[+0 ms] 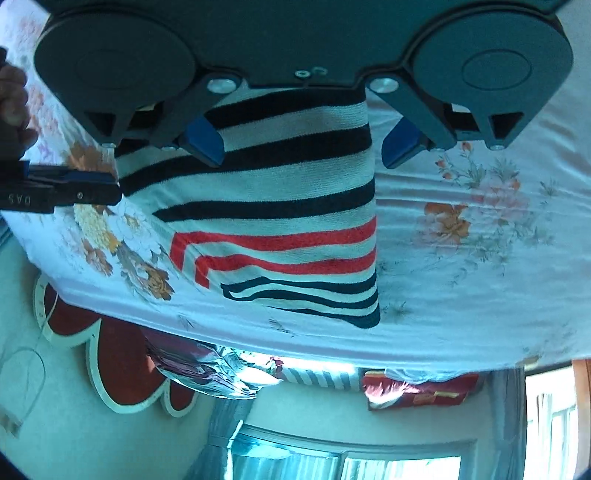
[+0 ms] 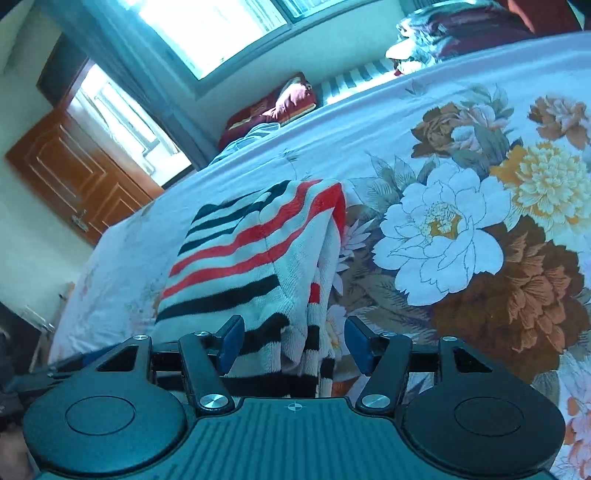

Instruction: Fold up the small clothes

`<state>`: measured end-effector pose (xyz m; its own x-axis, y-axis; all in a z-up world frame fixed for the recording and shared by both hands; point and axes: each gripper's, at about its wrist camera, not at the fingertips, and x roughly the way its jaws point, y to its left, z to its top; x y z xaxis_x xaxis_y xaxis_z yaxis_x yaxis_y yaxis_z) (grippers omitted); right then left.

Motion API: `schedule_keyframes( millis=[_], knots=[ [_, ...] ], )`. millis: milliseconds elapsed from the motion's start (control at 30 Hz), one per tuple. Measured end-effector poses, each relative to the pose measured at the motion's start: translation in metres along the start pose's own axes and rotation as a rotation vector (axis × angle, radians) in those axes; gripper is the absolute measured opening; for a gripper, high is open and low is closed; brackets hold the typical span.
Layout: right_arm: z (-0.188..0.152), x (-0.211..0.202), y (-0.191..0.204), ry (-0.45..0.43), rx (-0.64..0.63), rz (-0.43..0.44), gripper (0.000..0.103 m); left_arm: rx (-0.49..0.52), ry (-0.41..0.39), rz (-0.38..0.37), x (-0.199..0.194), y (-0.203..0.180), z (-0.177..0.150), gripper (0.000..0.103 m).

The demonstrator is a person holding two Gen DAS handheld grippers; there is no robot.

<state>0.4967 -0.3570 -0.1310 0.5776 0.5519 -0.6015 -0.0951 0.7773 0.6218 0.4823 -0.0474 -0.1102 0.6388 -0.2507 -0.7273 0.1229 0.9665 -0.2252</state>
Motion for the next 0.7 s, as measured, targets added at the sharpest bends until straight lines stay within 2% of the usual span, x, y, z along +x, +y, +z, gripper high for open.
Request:
schedule_keyframes(
  millis=[100,233,333,433,533,600,633,667,700],
  knots=[
    [0.01,0.015,-0.02,0.029,0.092,0.048,0.06,-0.127,0.045,-0.023,0.015,0.016,0.003,0.092],
    [0.016,0.034,-0.038,0.085,0.144,0.11,0.06,-0.223,0.072,-0.016,0.035,0.034,0.007,0.092],
    [0.017,0.043,-0.049,0.11,0.179,0.147,0.06,-0.311,0.084,-0.052,0.047,0.047,0.008,0.093],
    [0.02,0.047,-0.056,0.121,0.191,0.177,0.06,-0.342,0.101,-0.085,0.056,0.053,0.011,0.094],
    [0.021,0.048,-0.06,0.132,0.195,0.197,0.06,-0.281,0.082,-0.091,0.057,0.052,0.015,0.09],
    [0.023,0.048,-0.06,0.137,0.19,0.206,0.06,-0.256,0.031,-0.069,0.051,0.05,0.021,0.074],
    [0.024,0.048,-0.06,0.14,0.186,0.209,0.06,-0.258,-0.01,-0.069,0.045,0.052,0.024,0.041],
    [0.024,0.047,-0.06,0.142,0.185,0.21,0.06,-0.273,-0.034,-0.052,0.041,0.057,0.027,0.03],
    [0.023,0.046,-0.061,0.144,0.185,0.214,0.06,-0.291,-0.036,-0.062,0.041,0.062,0.031,0.026]
  ],
)
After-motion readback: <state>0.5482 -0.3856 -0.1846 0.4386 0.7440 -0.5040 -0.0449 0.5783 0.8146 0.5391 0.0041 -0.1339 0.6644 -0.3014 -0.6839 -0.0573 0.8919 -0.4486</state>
